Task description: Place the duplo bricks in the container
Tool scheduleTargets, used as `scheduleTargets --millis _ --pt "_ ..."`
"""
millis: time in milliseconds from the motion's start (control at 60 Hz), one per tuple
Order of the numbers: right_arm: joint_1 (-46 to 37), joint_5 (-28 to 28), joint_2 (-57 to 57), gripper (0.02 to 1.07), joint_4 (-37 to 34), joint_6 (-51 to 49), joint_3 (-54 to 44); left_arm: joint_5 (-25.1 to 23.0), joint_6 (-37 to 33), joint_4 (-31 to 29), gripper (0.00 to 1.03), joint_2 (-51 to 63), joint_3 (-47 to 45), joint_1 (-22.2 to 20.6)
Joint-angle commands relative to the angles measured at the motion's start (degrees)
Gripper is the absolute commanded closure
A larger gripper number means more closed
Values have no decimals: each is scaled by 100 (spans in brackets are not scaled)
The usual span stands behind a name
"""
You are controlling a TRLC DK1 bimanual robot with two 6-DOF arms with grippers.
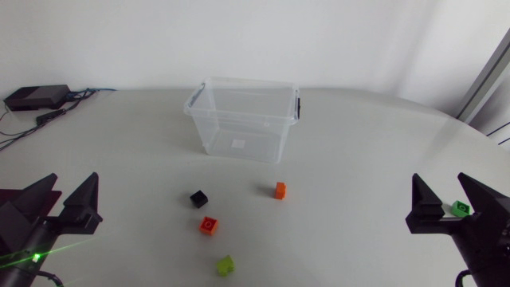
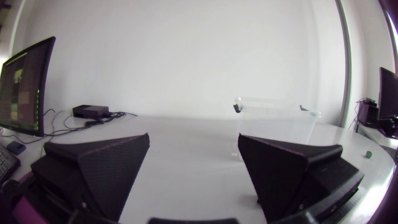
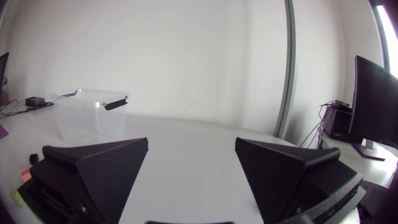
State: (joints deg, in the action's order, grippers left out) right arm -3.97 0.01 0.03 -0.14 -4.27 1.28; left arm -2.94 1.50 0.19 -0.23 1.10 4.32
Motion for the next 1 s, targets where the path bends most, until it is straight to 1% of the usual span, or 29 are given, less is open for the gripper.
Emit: scheduleTargets --millis 0,117,233,333,400,417,483,567,667,750,850,867,883,933,950,983 --pt "1 -1 -47 6 5 -3 -137 -14 26 184 5 -56 -128 -36" --pt "-34 16 -38 6 -12 14 -40 -14 -27 254 5 -56 -75 -36" --pt "-8 60 -38 6 -47 23 101 -14 -53 175 5 -56 57 -45" --pt "10 148 41 6 -82 32 338 -22 -53 -106 6 5 426 -247" --pt "10 166 208 6 -118 76 523 -22 -53 -177 6 216 681 -432" --pt "10 192 339 7 -135 93 619 -22 -53 -186 6 418 821 -528" --pt "10 227 682 7 -144 93 865 -22 -53 -212 6 1025 1217 -695" --pt "10 254 1060 7 -197 172 1120 -22 -44 -221 6 1614 1577 -818" --pt "19 394 1526 7 -206 278 1393 -22 -71 -370 6 2440 2034 -941" --pt "19 500 1913 7 -381 410 1691 -22 -132 -607 9 3161 2412 -1188" --pt "-8 579 2370 7 -742 542 2087 -14 -299 -1056 9 4066 2904 -1302" --pt "-16 579 2449 7 -812 586 2149 -14 -396 -1249 9 4409 3089 -1346" --pt "-16 579 2502 7 -847 603 2192 -14 -413 -1275 9 4453 3115 -1355" --pt "-52 667 2730 7 -1076 638 2412 -14 -677 -1653 9 5156 3484 -1381" --pt "-60 676 2800 7 -1181 665 2482 -14 -695 -1680 9 5200 3502 -1381" --pt "-69 684 2976 7 -1374 726 2632 -14 -879 -1873 9 5648 3748 -1363"
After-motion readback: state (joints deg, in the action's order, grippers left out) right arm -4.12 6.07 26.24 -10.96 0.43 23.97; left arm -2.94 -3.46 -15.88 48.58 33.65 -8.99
